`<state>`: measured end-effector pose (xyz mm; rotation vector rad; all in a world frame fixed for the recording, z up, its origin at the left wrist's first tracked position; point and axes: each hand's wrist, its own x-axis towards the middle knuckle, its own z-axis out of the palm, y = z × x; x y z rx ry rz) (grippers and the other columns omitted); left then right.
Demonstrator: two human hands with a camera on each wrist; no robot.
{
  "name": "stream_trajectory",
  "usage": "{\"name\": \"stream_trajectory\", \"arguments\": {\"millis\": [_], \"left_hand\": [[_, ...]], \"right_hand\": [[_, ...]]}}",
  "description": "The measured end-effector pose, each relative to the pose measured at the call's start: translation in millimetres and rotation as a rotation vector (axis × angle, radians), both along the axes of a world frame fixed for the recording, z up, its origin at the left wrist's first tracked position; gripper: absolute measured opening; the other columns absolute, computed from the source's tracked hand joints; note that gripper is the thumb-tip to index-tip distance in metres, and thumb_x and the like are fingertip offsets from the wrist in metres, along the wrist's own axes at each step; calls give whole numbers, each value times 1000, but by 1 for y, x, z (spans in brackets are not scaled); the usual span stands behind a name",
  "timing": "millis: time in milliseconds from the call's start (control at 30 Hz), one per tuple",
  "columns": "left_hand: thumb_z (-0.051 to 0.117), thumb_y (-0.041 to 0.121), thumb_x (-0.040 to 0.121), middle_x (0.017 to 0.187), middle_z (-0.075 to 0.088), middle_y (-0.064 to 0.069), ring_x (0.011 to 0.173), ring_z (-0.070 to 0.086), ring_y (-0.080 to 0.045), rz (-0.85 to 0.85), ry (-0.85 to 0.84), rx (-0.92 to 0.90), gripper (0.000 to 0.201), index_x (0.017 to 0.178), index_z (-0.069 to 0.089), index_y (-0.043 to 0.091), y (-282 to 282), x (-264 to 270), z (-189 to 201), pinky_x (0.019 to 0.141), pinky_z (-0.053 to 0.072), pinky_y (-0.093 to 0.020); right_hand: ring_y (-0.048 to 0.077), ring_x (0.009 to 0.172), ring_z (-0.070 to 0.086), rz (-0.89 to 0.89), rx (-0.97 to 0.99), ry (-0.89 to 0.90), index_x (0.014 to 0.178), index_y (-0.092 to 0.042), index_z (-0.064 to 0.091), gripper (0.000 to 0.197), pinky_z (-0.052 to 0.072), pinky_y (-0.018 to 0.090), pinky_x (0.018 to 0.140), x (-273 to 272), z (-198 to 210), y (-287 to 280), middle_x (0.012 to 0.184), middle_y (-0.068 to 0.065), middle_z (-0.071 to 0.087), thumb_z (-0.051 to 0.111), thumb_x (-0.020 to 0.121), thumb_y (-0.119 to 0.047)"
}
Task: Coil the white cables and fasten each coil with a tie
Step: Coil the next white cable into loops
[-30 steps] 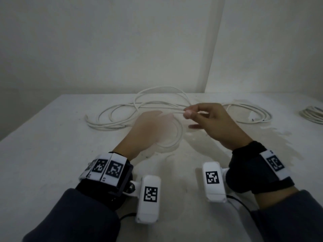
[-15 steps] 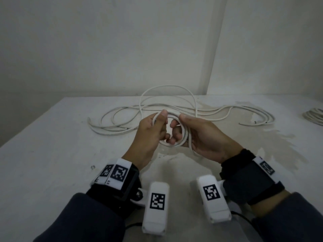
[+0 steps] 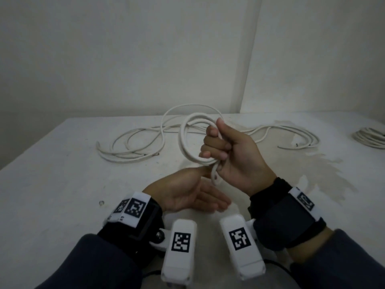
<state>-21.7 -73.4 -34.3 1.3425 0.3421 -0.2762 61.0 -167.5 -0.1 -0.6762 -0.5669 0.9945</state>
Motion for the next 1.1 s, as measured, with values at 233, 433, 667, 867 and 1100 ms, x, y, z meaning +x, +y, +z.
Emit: {"name": "stream_trajectory", "arguments": {"millis": [233,433,667,867,1100], "left_hand": [[54,5,93,75,68,-12,57,65,-13,458,-141,-143,11,100,60,-2,3,11,-7,53,54,-18],[65,-4,83,108,71,-15,96,69,-22,798,-518,-58,37,119,60,-3,7,13,-4,80,57,-24],[53,-8,90,114,68,-18,99,69,-24,740,-638,-328,34,123,51,0,9,11,0,80,59,-36],[55,6,94,114,68,-17,102,68,-28,649,-684,-221,21,115,54,8,11,8,0,81,58,-42],[45,13,99,90,70,-5,62,59,-8,572,-634,-184,28,123,60,11,14,11,1,77,54,-32]], "right_hand": [[9,41,31,-171,-23,-8,73,-11,49,37,48,23,62,2,-2,3,47,-7,27,35,101,-30],[12,38,40,-385,-110,147,73,-7,52,39,52,22,52,9,-14,9,47,-2,31,39,103,-29],[8,39,39,-455,-91,185,79,-9,49,35,46,20,47,14,-21,12,45,-4,35,37,103,-30],[8,39,35,-432,-195,5,80,-9,49,32,44,25,60,19,-21,7,44,-5,34,38,103,-28],[10,42,26,-316,-241,-81,73,-12,44,36,39,19,45,16,-16,5,46,-5,26,36,103,-30]]}}
